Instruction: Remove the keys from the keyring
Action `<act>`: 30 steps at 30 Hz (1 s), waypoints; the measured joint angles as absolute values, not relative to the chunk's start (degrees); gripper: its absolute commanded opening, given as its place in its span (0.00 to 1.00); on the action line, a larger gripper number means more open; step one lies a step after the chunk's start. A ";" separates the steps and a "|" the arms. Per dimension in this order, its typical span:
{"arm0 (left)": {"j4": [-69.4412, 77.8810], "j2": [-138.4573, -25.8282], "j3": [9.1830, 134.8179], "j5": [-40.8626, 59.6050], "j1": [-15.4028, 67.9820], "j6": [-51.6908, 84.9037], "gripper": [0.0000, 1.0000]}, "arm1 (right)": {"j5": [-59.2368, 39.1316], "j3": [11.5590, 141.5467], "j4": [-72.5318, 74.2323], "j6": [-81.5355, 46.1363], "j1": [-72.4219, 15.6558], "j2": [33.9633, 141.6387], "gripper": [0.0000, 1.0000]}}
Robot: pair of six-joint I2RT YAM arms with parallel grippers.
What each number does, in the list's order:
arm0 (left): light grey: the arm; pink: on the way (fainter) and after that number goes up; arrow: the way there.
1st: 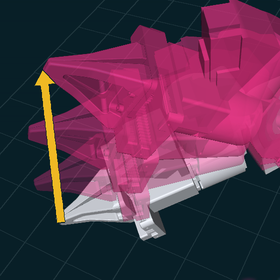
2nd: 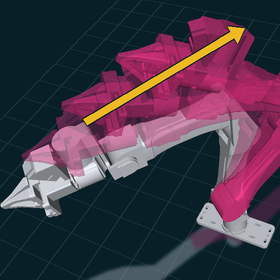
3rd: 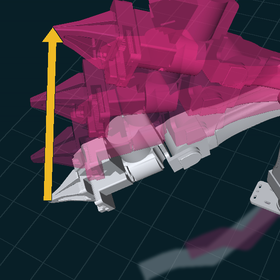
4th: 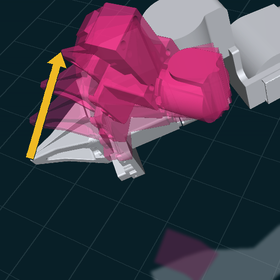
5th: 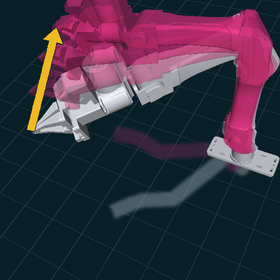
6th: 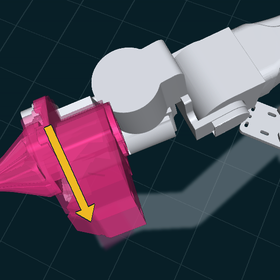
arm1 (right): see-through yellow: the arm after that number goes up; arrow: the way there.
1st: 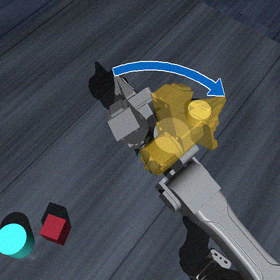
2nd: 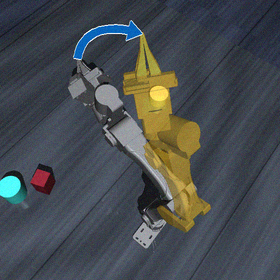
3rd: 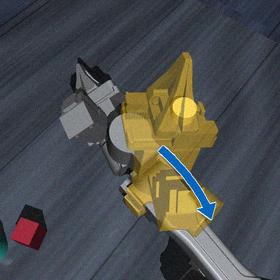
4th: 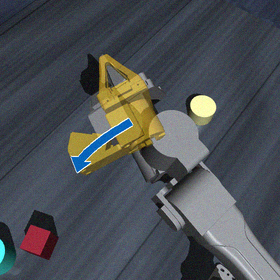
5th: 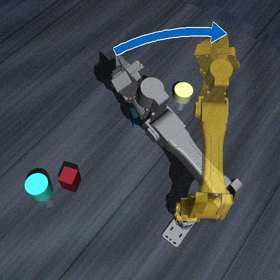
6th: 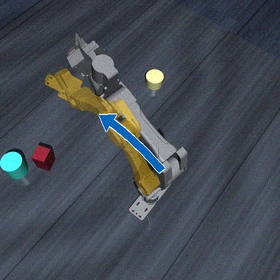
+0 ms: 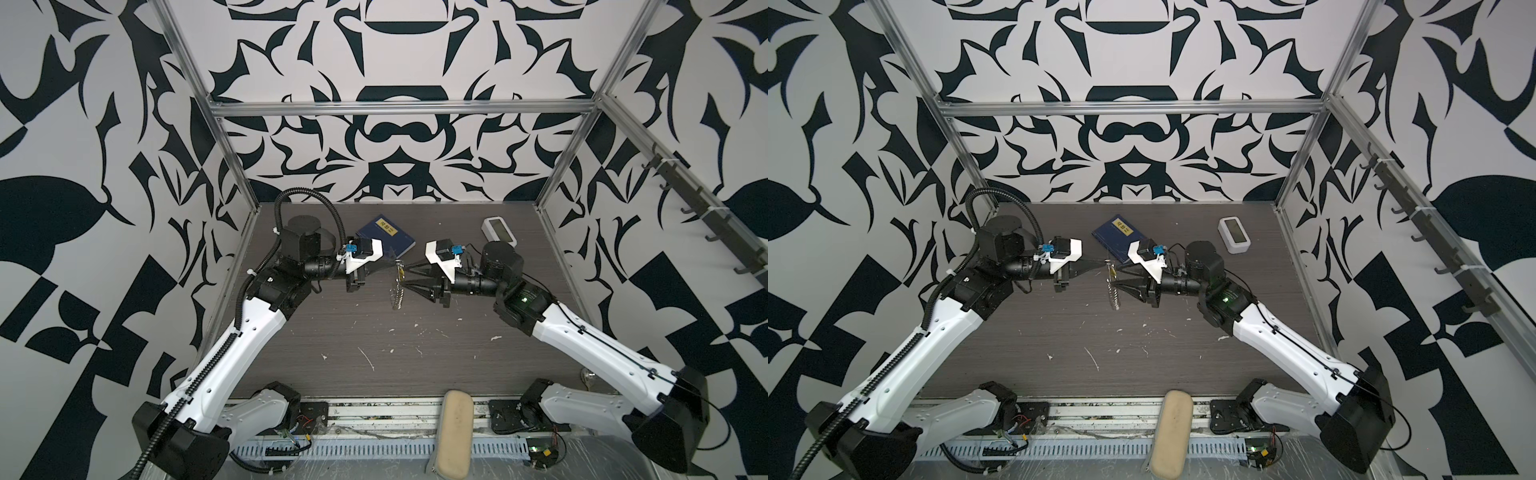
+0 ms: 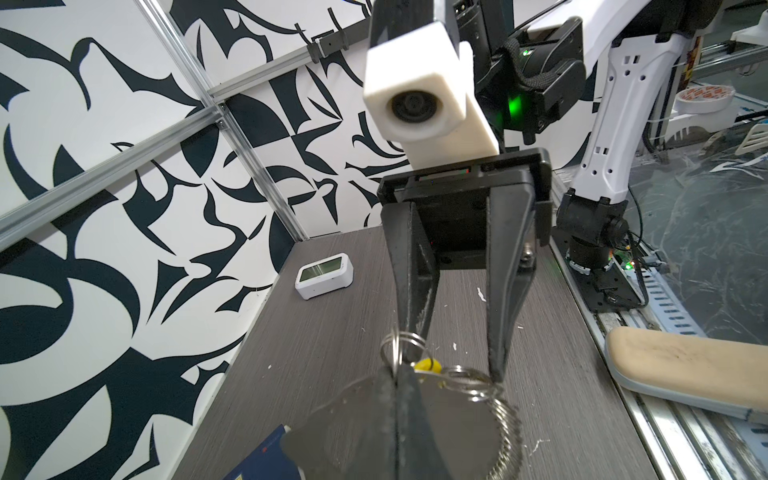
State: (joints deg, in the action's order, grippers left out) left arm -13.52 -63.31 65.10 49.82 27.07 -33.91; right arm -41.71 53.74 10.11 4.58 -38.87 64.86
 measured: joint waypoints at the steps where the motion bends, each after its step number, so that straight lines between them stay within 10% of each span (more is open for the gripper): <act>1: -13.52 -63.31 65.10 49.87 27.07 -33.93 0.00 | -41.67 53.98 10.07 4.75 -38.87 65.12 0.40; 10: -13.52 -63.13 65.10 50.33 27.05 -34.15 0.00 | -41.28 56.53 8.80 6.68 -38.87 67.55 0.00; 18: -13.56 -61.98 65.10 49.98 27.07 -34.44 0.00 | -38.89 57.39 7.14 8.16 -38.87 67.02 0.00; 22: -13.58 -61.93 65.10 49.95 27.07 -34.48 0.00 | -38.22 57.36 6.92 8.14 -38.87 66.28 0.28; 30: -15.49 -61.93 65.10 50.19 27.05 -36.29 0.00 | -38.30 58.33 4.62 11.70 -38.87 64.82 0.32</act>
